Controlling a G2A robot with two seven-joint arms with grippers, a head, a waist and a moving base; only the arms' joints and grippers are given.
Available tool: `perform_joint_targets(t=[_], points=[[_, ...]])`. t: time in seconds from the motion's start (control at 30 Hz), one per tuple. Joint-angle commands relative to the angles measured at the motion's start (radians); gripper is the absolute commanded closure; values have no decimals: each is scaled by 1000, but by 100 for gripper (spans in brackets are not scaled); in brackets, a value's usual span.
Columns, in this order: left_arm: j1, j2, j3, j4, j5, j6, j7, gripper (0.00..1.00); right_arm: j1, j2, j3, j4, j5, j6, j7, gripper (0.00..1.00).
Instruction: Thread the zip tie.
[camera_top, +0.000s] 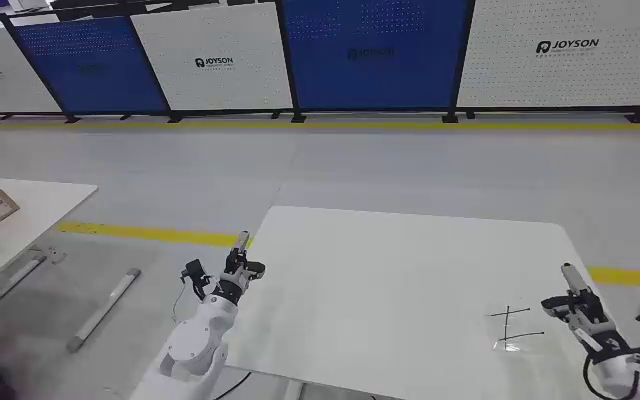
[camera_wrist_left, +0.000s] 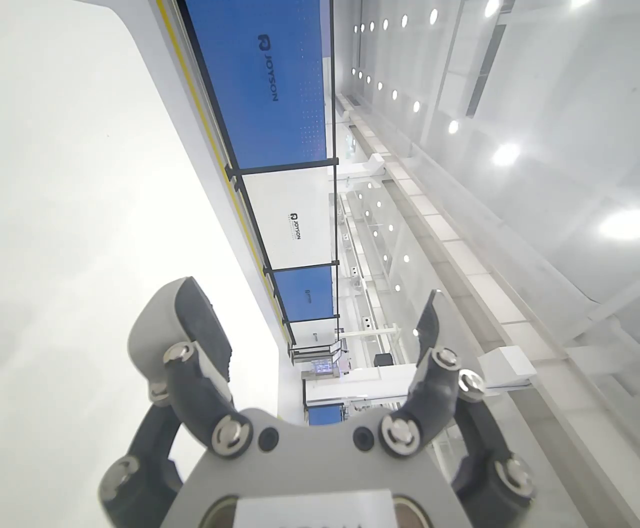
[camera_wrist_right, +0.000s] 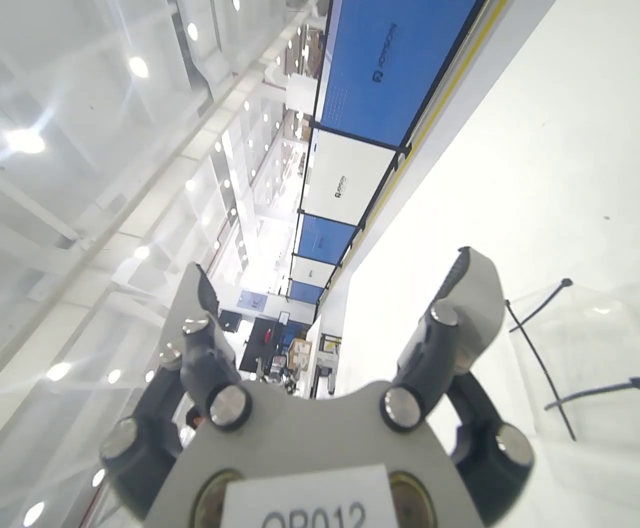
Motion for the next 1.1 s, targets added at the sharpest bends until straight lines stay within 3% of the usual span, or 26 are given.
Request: perform_joint_targets(t=[0.0,0.47,0.7,0.87,0.93,1.07], points=[[0,0,0,0,0,0,0,0,16,2,5,15,4,13,29,0],[0,0,0,0,0,0,0,0,18,3,5,11,-4,7,43,0],[0,0,0,0,0,0,0,0,100,36,66,75,-77,-23,373,0],[0,0,0,0,0,0,0,0,187,60,31,165,-165,-33,613,0],[0,0,0,0,0,0,0,0,228,63,19,216,-175,-22,622,0],[0,0,0,0,0,0,0,0,228,63,19,216,-175,-22,622,0]])
